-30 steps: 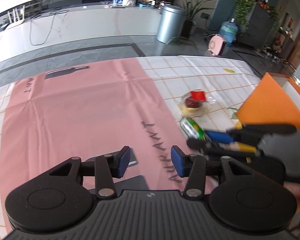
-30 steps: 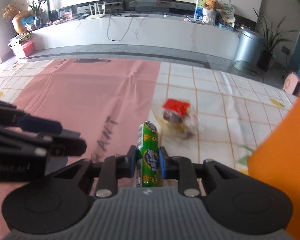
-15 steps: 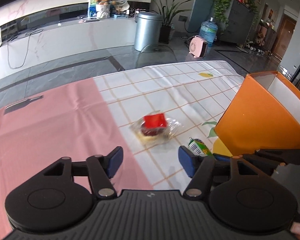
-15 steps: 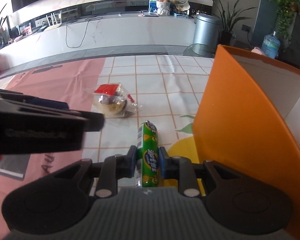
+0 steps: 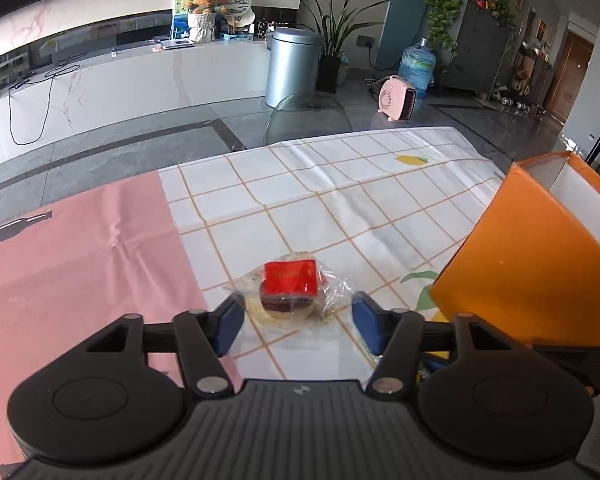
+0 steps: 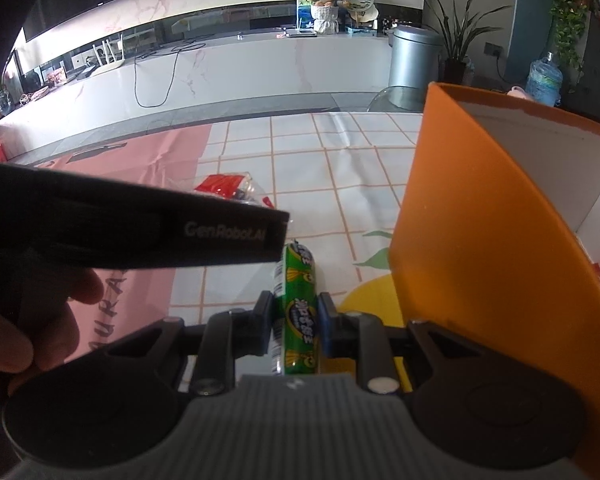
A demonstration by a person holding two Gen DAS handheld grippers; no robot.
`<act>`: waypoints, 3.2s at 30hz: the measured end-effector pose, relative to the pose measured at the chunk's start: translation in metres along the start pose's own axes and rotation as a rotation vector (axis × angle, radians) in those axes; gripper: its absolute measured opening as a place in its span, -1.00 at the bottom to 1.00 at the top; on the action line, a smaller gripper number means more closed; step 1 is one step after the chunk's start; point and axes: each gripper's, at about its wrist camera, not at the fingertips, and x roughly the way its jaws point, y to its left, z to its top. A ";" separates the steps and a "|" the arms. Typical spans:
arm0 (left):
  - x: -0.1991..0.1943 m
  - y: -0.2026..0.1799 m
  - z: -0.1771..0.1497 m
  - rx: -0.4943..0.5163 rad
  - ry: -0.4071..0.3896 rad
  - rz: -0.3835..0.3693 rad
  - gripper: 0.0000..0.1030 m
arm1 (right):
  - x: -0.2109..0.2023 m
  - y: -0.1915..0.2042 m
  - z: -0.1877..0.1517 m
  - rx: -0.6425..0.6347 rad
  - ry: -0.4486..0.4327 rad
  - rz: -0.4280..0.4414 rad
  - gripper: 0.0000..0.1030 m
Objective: Organize snacks
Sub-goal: 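Grasp the red-lidded snack cup with the left tool while the right tool holds the sausage, then carry the snack cup and sausage into the box and open both tools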
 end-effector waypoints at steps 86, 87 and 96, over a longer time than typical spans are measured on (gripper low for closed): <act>0.014 -0.229 0.040 0.444 0.348 0.098 0.03 | -0.081 -0.214 0.024 -0.144 0.298 0.164 -0.56; 0.013 -0.229 0.040 0.449 0.346 0.105 0.07 | -0.082 -0.213 0.024 -0.147 0.303 0.158 -0.43; -0.031 -0.225 0.049 0.441 0.289 0.086 0.32 | -0.108 -0.213 0.034 -0.149 0.296 0.134 -0.17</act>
